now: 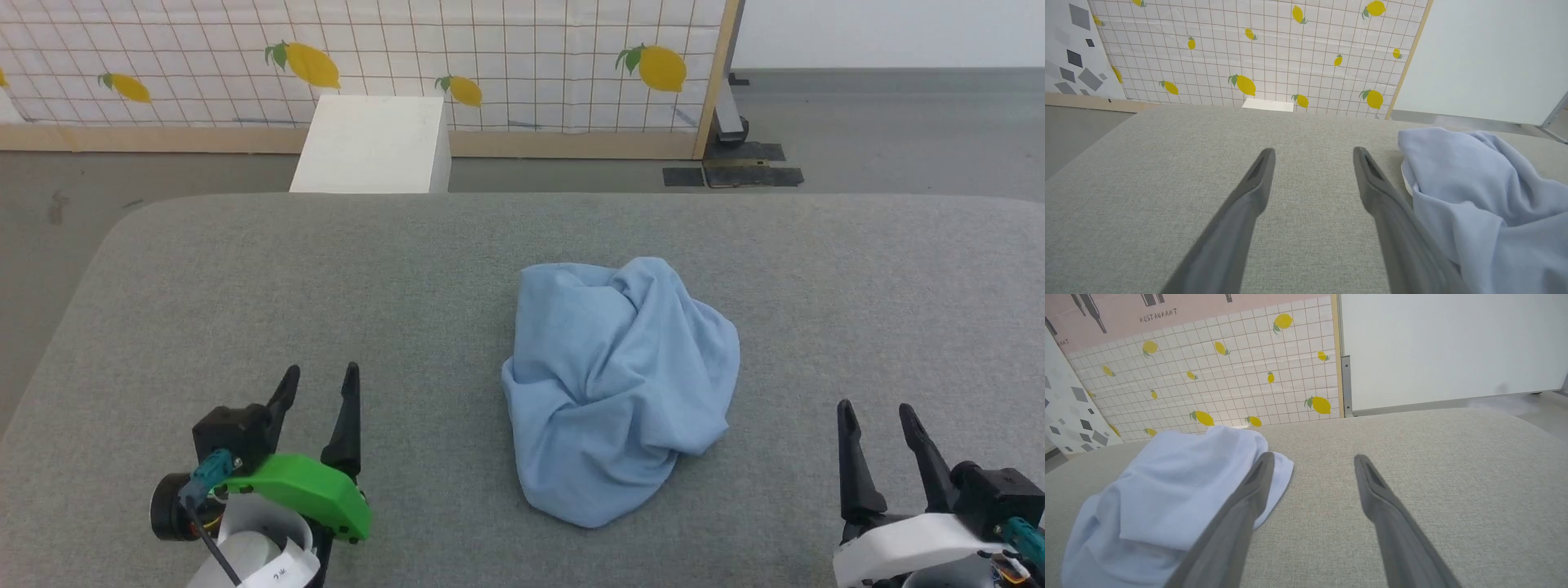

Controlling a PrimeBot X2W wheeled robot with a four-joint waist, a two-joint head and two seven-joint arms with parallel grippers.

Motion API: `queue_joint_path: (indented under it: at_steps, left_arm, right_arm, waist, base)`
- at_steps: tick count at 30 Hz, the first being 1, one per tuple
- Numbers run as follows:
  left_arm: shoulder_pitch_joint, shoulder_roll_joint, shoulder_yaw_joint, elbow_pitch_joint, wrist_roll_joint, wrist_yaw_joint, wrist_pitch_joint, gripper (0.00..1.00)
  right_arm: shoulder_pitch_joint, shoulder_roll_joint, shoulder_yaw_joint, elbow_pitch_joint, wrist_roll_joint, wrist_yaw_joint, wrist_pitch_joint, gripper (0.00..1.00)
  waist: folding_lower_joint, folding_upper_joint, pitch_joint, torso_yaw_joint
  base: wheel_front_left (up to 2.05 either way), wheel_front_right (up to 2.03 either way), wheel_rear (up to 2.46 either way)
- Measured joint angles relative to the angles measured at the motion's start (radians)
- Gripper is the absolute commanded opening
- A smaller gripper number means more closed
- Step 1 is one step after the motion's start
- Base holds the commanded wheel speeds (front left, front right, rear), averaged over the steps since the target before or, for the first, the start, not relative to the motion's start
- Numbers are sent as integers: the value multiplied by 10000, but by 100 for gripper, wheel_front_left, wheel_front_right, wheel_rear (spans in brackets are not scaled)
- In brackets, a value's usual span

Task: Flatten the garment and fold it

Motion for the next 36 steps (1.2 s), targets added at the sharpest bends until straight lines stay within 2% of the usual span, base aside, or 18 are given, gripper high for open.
queue_joint_path:
  at_steps: [10, 13, 19, 24, 28, 33, 36]
  left_arm:
    - [164, -104, 151, -222, -96, 42, 0, 100]
    - [167, -176, 180, -263, -96, 42, -2, 100]
    - [128, -395, 276, -359, -65, 40, -13, 100]
    - [16, -619, 355, -502, 125, 25, -13, 100]
    - [-248, -763, 431, -646, 301, -6, -13, 100]
    - [-547, -894, 543, -748, 577, -48, -13, 100]
    - [-639, -986, 594, -805, 727, -92, -13, 100]
  right_arm:
    - [-72, 0, -33, 94, 21, 0, -17, 100]
    - [-337, -2, -10, 174, 8, 0, 334, 100]
    - [-1779, -38, 4, 374, -435, 0, 2224, 100]
    - [-3587, -688, 385, 924, -476, 0, 4209, 100]
    - [-4881, -1476, 1183, 1532, -322, 0, 5919, 100]
    - [-6145, -2416, 2727, 2288, -6, 0, 8347, 100]
    - [-6606, -2723, 3379, 2460, 221, 0, 9154, 100]
  waist:
    - [0, 0, 163, 26]
    - [0, 0, 263, 63]
    - [0, 0, 577, 146]
    - [0, 0, 990, 308]
    - [1, 0, 1424, 504]
    - [1, 0, 2017, 833]
    - [1, 1, 2327, 1037]
  base:
    - [0, 0, 0]
    - [0, 0, 0]
    - [0, 0, 0]
    - [0, 0, 0]
    - [0, 0, 0]
    - [0, 0, 0]
    - [0, 0, 0]
